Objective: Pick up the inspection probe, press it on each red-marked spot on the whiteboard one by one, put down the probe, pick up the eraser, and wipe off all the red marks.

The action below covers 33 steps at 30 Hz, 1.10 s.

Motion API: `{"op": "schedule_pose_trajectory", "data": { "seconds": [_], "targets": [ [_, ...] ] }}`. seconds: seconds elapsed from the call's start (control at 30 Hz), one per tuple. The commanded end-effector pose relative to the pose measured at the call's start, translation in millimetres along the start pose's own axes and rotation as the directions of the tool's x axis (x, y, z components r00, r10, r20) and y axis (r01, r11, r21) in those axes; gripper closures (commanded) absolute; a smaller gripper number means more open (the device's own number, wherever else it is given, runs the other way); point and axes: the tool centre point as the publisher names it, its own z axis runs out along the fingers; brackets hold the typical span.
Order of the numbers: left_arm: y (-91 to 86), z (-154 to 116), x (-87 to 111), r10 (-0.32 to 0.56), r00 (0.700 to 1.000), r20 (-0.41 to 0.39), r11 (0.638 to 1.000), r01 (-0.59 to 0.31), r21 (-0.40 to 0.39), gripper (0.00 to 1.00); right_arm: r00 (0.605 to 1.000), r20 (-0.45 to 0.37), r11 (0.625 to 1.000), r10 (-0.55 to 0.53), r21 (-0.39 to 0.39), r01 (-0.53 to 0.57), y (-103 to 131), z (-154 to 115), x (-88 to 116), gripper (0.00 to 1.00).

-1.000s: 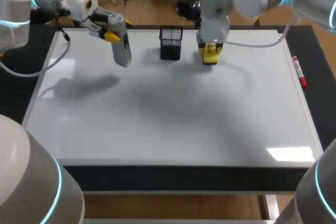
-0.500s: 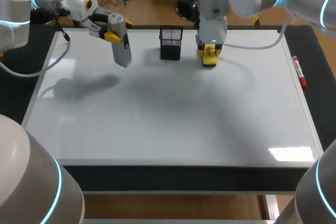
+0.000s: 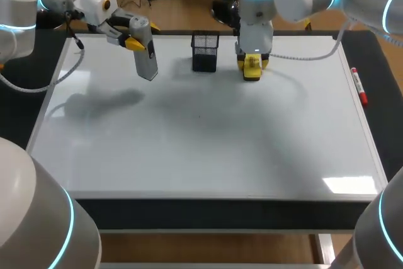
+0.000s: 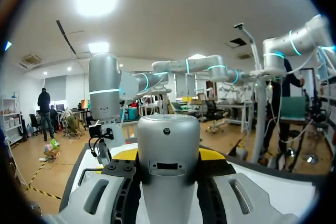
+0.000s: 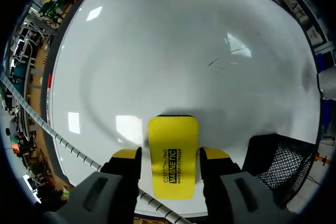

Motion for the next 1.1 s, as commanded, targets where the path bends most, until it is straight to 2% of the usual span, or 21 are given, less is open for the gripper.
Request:
{"op": "schedule_pose_trajectory", "data": {
  "seconds": [0.03,0.23,0.37,0.63,0.7,0.9,1.1],
  "targets": [
    [-0.7,0,-0.6,0.0,1.0,-0.003,1.0,0.0,0.0,1.0,1.0,-0.003,1.0,0.012,0.013,-0.012,4,-7,7,0.0],
    [-0.7,0,-0.6,0.0,1.0,-0.003,1.0,0.0,0.0,1.0,0.998,-0.005,0.998,0.058,0.039,-0.058,11,-15,22,0.0],
    [-0.7,0,-0.6,0.0,1.0,-0.003,1.0,0.0,0.0,1.0,0.99,0.034,0.99,0.134,0.045,-0.135,17,-24,34,0.0],
    [-0.7,0,-0.6,0.0,1.0,-0.003,1.0,0.0,0.0,1.0,0.93,0.153,0.94,0.334,0.011,-0.34,24,-42,56,0.0],
    [-0.7,0,-0.6,0.0,1.0,-0.003,1.0,0.0,0.0,1.0,0.876,0.245,0.905,0.417,-0.022,-0.425,24,-49,63,0.0],
    [-0.7,0,-0.6,0.0,1.0,-0.003,1.0,0.0,0.0,1.0,0.746,0.365,0.823,0.557,-0.119,-0.556,26,-62,79,0.0],
    [-0.7,0,-0.6,0.0,1.0,-0.003,1.0,0.0,0.0,1.0,0.628,0.378,0.723,0.68,-0.205,-0.659,30,-81,90,0.0]
  ]
}}
